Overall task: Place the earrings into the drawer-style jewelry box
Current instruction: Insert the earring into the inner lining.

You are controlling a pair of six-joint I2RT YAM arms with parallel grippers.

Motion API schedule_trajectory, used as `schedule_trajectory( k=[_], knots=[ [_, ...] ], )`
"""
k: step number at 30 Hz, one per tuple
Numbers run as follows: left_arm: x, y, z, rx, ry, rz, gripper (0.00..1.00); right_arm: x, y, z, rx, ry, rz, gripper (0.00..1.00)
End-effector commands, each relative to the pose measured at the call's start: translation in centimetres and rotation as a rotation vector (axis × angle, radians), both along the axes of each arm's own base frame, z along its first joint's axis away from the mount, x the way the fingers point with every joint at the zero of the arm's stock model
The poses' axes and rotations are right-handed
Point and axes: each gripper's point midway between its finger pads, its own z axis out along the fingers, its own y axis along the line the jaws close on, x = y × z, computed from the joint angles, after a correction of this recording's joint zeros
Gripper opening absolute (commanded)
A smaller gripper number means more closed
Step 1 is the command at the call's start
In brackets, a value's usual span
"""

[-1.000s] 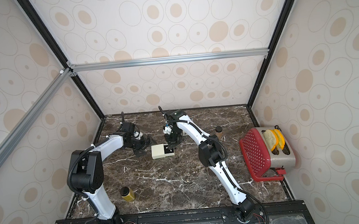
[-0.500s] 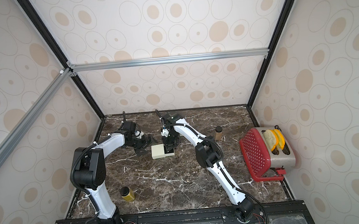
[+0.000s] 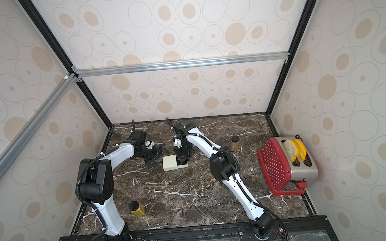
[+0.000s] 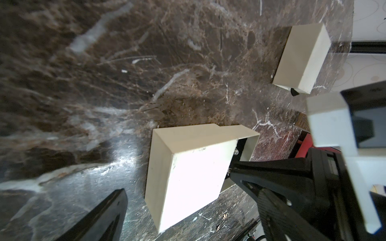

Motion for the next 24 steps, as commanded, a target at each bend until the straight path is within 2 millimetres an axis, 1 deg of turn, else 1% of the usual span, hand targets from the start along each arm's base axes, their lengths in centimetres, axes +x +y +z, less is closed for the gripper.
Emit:
schedule_trajectory(
  k=[1,7,15,20,24],
  knots=[
    [0.0,0.3,0.2,-0.003,-0.001,0.002,0.99,-0.8,-0.9,-0.9,-0.074,0.012,0.001,0.00],
    [-0.1,0.1,0.2,-0.011,-0.004,0.001,0.99,-0.8,-0.7,-1.4,-0.101,-0.008,-0.003,0.00],
    [-0.5,0.0,0.0,-0.019,-0.004,0.001,0.99,-0.5,0.4,-1.0,-0.070,-0.035,-0.016,0.00],
    [-0.8,-0.1,-0.1,-0.025,-0.003,-0.004,0.99,-0.4,-0.1,-1.8,-0.114,-0.050,-0.018,0.00],
    [-0.9,-0.3,-0.2,-0.030,-0.004,-0.006,0.99,-0.5,-0.7,-2.9,-0.158,-0.062,-0.024,0.00]
  ],
)
